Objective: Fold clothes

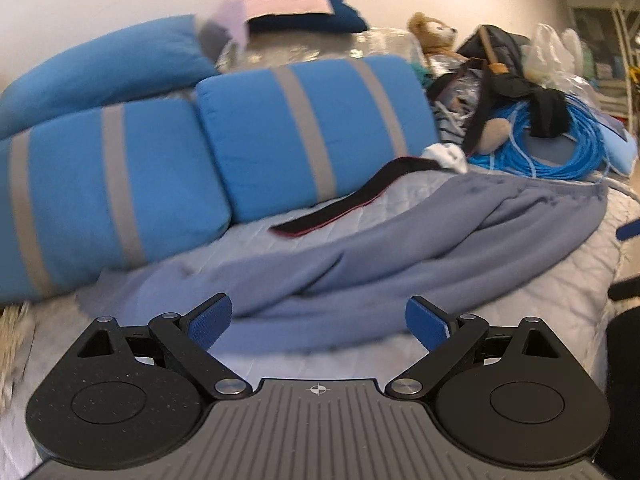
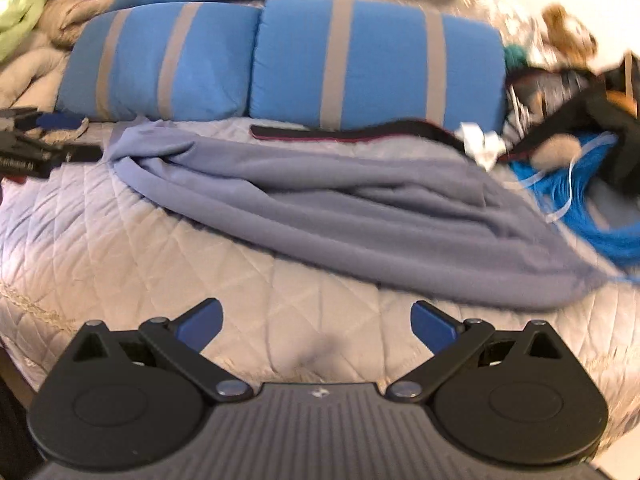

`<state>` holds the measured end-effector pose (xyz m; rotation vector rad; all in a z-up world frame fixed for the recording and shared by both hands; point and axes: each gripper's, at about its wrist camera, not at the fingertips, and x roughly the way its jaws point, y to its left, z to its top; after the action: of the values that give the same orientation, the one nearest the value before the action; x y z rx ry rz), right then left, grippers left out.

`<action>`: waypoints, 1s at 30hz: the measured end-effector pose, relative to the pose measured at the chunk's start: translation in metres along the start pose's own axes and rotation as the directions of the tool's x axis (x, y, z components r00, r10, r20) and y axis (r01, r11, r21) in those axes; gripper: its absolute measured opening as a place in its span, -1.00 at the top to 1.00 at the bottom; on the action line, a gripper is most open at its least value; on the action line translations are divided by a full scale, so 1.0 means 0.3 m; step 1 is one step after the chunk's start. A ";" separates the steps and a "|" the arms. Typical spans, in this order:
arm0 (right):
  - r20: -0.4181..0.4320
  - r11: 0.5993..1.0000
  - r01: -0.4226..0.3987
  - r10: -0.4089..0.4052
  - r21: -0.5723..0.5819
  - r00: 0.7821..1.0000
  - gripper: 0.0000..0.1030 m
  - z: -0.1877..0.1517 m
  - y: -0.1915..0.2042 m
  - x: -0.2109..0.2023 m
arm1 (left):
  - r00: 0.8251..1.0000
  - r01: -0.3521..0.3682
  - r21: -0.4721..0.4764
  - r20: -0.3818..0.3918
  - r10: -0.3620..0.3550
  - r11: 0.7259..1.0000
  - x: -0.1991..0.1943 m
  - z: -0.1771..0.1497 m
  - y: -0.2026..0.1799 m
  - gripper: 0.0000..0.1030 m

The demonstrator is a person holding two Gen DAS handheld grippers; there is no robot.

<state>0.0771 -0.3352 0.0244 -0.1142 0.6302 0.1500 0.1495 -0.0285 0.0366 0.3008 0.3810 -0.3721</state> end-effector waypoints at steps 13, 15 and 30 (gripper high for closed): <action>0.119 0.944 -0.037 0.080 -0.329 0.990 -0.83 0.121 0.377 0.162 | 0.996 -0.087 -0.147 -0.010 0.086 0.985 -0.069 -0.146 0.163 -0.86; 0.121 0.934 -0.033 0.081 -0.356 0.989 -0.74 0.138 0.412 0.202 | 0.996 -0.094 -0.172 -0.020 0.092 0.981 -0.065 -0.141 0.178 -0.86; 0.183 0.572 0.257 -0.184 -0.779 0.966 -0.63 0.094 0.518 0.377 | 0.997 -0.070 -0.253 -0.047 0.060 0.965 -0.067 -0.150 0.216 -0.86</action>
<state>0.1565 -0.1663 -0.0294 -1.0729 0.4141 0.1857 0.1448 0.0509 0.0188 0.0692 0.4513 -0.2497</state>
